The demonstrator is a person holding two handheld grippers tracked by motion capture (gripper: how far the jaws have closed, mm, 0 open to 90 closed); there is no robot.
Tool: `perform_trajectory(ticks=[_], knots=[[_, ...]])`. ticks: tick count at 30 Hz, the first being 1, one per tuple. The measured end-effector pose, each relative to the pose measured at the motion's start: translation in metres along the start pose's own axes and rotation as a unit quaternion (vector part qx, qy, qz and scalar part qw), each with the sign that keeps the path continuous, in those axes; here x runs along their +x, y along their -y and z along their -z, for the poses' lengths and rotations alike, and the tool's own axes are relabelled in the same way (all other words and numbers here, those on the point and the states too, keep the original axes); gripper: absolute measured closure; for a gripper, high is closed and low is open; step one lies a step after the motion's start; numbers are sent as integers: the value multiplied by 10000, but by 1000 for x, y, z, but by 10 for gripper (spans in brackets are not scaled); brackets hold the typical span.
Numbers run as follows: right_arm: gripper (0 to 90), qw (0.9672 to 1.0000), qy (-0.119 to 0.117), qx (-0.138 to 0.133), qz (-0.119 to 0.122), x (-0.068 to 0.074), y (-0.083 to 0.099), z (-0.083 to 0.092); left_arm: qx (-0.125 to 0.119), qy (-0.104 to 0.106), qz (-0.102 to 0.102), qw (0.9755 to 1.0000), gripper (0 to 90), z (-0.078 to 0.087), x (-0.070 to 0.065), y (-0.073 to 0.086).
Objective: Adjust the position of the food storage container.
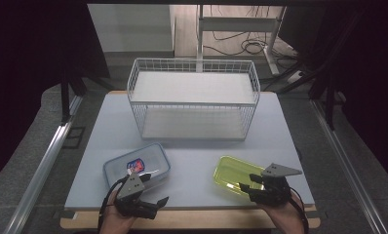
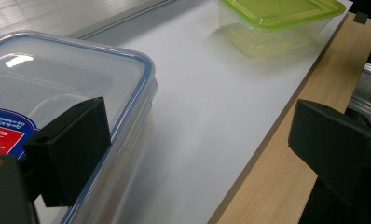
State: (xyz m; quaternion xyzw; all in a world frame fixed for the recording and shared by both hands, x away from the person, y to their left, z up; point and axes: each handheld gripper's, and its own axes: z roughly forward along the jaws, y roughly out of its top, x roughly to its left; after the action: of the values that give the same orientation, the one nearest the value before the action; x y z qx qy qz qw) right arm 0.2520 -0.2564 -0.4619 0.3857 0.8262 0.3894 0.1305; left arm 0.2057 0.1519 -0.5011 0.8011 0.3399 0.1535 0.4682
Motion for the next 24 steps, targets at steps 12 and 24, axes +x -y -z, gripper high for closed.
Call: perform_trajectory(ticks=[12, 24], knots=[[891, 9967, -445, 411, 548, 22, 14, -1, -14, -10, 16, 10000, 58, 0, 0, 0], [894, 9955, -445, 725, 417, 10, 25, -9, 14, -11, 36, 10000, 59, -1, 1, 1]])
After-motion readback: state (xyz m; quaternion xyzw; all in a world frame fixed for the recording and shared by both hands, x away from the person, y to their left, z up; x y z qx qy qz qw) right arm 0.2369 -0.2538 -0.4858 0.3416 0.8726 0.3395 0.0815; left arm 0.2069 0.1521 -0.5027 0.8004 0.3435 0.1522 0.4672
